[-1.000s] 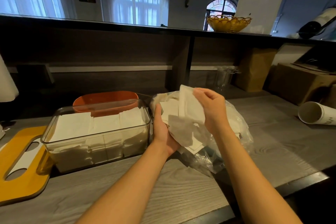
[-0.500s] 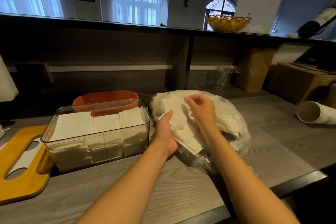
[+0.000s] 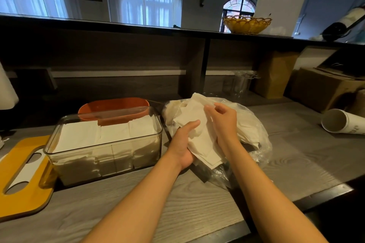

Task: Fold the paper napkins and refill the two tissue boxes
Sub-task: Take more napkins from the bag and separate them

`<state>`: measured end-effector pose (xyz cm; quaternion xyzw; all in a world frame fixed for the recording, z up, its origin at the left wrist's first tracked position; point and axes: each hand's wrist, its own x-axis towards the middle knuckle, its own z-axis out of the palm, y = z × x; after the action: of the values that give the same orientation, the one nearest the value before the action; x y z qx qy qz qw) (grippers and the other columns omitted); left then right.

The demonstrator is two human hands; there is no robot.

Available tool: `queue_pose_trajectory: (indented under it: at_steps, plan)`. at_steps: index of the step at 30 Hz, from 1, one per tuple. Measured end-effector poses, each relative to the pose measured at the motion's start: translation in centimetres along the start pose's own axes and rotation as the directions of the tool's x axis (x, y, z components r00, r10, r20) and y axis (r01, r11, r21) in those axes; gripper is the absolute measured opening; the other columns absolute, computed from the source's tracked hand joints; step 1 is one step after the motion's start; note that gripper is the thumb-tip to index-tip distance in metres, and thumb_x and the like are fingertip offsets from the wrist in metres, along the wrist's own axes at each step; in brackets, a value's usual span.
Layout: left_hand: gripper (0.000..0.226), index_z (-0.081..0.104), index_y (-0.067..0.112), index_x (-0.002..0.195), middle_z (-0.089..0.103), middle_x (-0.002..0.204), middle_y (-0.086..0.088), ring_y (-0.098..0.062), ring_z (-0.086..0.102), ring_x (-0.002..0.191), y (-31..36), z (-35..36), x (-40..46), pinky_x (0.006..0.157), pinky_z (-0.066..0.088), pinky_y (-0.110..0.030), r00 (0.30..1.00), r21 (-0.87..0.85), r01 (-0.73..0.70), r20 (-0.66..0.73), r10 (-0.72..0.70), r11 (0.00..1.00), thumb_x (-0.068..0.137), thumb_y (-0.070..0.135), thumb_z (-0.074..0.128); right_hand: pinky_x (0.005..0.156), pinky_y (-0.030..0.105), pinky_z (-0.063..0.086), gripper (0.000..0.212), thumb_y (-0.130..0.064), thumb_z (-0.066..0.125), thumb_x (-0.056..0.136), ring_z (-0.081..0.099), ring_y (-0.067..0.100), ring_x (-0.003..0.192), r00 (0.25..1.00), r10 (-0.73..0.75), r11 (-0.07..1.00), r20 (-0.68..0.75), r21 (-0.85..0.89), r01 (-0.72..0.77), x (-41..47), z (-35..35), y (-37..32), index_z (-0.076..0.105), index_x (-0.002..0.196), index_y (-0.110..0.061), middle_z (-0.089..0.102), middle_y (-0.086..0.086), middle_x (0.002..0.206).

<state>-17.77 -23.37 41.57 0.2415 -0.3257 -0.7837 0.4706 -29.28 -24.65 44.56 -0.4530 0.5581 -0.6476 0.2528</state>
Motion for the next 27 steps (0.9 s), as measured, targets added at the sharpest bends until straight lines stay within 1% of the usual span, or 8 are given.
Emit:
queue_pose_trajectory:
  at_steps: [2,6,14,17,20,22,24,27]
  plan:
    - [0.021,0.068,0.018,0.112,0.073,0.107,-0.012,-0.032,0.065,0.105,0.0,-0.3,0.2,0.096,0.051,-0.049,0.999,0.064,0.006,-0.034,-0.004,0.998,0.092,0.014,0.064,0.060,0.031,0.039,0.026,-0.015,0.061,0.092,0.045,0.019,0.066,0.999,-0.001,1.000,-0.046,0.004,0.002,0.1,-0.1,0.0,0.058,0.078,0.007,0.050,0.020,0.070]
    - [0.045,0.058,0.012,0.132,0.068,0.124,-0.017,-0.033,0.064,0.109,-0.2,-0.4,0.4,0.095,0.053,-0.048,1.000,0.209,-0.009,-0.005,0.011,0.978,0.091,-0.009,0.057,0.054,0.024,0.038,0.011,-0.015,0.054,0.094,0.042,0.009,0.062,0.984,0.052,0.988,-0.173,0.150,-0.025,0.8,-1.5,-1.0,0.055,0.084,-0.011,0.046,0.000,0.071]
    - [0.050,0.059,0.015,0.126,0.070,0.119,-0.014,-0.034,0.067,0.108,-0.5,-0.3,0.6,0.090,0.056,-0.047,0.996,0.130,-0.030,-0.074,0.040,0.991,0.091,-0.019,0.049,0.072,0.033,0.056,0.010,-0.022,0.056,0.100,0.062,0.021,0.088,0.964,0.100,0.947,-0.246,0.321,-0.016,2.1,-4.3,-1.5,0.064,0.098,-0.015,0.065,0.003,0.093]
    - [0.048,0.055,0.013,0.133,0.068,0.123,-0.014,-0.034,0.066,0.109,-0.1,-0.4,0.9,0.092,0.055,-0.051,0.971,0.050,-0.099,-0.214,0.107,0.994,0.093,-0.013,0.053,0.074,0.040,0.060,0.012,-0.022,0.056,0.101,0.068,0.021,0.084,0.988,0.129,0.843,-0.090,0.534,-0.061,1.9,-4.8,-2.4,0.066,0.107,-0.018,0.069,0.005,0.095]
    - [0.042,0.053,0.019,0.128,0.065,0.124,-0.015,-0.038,0.063,0.113,0.2,-0.4,1.1,0.100,0.050,-0.059,0.941,-0.016,-0.145,-0.312,0.132,0.989,0.095,-0.008,0.054,0.057,0.029,0.059,0.013,-0.017,0.058,0.096,0.068,0.014,0.065,0.969,0.120,0.678,0.216,0.695,-0.239,0.9,-4.8,-3.5,0.065,0.107,-0.013,0.068,0.001,0.076]
    - [0.031,0.056,0.018,0.127,0.067,0.120,-0.015,-0.036,0.064,0.109,0.3,-0.3,1.0,0.098,0.051,-0.057,0.942,-0.087,-0.158,-0.312,0.124,0.984,0.100,0.004,0.052,0.056,0.026,0.057,0.013,-0.019,0.061,0.092,0.068,0.013,0.064,0.939,0.110,0.798,0.324,0.535,-0.278,0.5,-4.0,-3.5,0.066,0.103,-0.014,0.069,0.001,0.078]
    - [0.033,0.060,0.017,0.132,0.072,0.115,-0.014,-0.033,0.067,0.104,0.4,-0.1,0.6,0.089,0.054,-0.048,0.966,-0.218,-0.130,-0.246,0.074,0.967,0.104,0.027,0.047,0.061,0.026,0.055,0.009,-0.020,0.063,0.096,0.067,0.014,0.073,0.956,0.065,0.989,0.285,0.110,-0.100,0.4,-3.0,-2.5,0.070,0.099,-0.016,0.070,0.001,0.086]
    - [0.044,0.063,0.018,0.130,0.073,0.116,-0.015,-0.033,0.068,0.108,0.5,-0.2,0.5,0.090,0.054,-0.046,0.979,-0.240,-0.087,-0.199,0.039,0.967,0.103,0.046,0.043,0.066,0.021,0.046,0.013,-0.027,0.070,0.091,0.063,0.011,0.085,0.966,0.055,0.972,0.252,-0.233,0.005,0.1,-1.5,-0.6,0.074,0.096,-0.016,0.070,-0.004,0.090]
